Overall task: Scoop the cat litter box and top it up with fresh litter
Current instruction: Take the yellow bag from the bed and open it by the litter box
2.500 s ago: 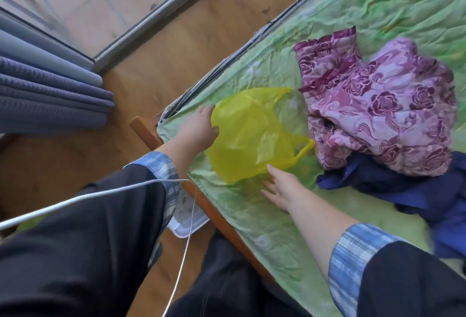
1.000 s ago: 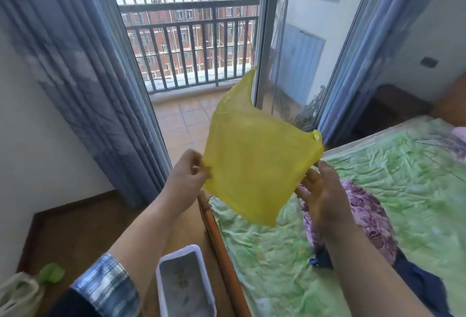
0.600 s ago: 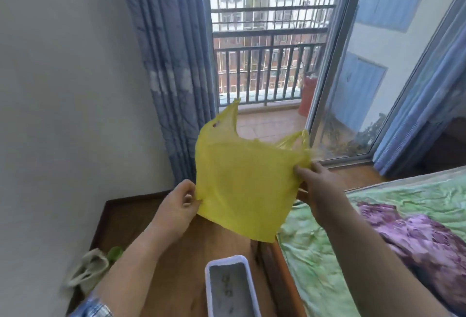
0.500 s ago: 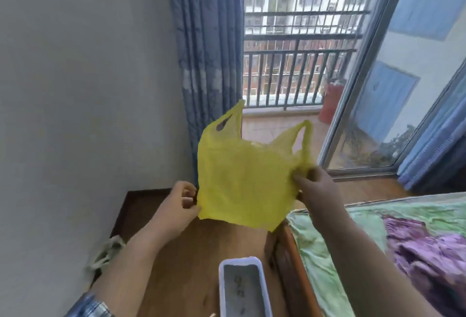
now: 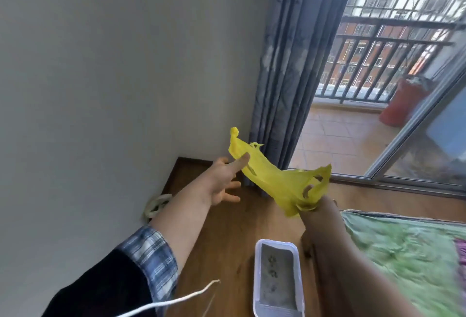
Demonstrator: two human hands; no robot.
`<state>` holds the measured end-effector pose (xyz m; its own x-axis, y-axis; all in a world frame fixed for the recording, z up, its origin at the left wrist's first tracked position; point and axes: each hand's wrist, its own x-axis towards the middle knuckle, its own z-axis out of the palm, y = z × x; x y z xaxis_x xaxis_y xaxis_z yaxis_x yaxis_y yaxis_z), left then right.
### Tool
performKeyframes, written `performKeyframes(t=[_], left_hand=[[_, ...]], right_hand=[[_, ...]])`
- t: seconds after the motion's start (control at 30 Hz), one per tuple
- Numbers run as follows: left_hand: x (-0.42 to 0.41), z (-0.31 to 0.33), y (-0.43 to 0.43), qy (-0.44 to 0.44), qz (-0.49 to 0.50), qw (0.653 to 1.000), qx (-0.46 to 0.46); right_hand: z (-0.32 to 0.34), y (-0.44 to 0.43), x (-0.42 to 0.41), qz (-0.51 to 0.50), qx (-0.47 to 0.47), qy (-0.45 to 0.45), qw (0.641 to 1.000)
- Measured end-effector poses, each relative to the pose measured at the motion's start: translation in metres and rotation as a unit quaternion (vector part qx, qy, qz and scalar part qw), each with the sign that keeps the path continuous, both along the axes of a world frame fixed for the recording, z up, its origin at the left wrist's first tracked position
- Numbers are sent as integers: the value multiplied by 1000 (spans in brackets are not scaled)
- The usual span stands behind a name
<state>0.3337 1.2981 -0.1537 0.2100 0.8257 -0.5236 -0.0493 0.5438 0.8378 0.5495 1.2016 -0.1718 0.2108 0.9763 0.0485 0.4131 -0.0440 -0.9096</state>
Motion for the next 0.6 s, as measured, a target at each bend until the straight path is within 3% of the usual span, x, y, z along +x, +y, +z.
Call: performKeyframes(t=[0.1, 0.27, 0.4, 0.47, 0.5, 0.53, 0.6], left_hand=[[17, -23, 2, 50, 43, 998, -4], [24, -41, 0, 108, 91, 989, 49], [22, -44, 3, 109, 58, 990, 72], [23, -42, 5, 107, 39, 989, 90], [24, -42, 6, 100, 36, 990, 97], [26, -41, 8, 83, 40, 991, 97], [25, -39, 7, 24, 60, 995, 75]], right_hand=[[-18, -4, 0, 23, -46, -2, 999], [-30, 7, 15, -15, -108, 176, 978], [-22, 24, 18, -93, 49, 221, 970], [-10, 33, 13, -99, 121, 170, 973], [-5, 39, 13, -77, 131, 99, 983], [-1, 48, 14, -35, 107, -6, 994], [-10, 66, 15, 66, -29, -183, 980]])
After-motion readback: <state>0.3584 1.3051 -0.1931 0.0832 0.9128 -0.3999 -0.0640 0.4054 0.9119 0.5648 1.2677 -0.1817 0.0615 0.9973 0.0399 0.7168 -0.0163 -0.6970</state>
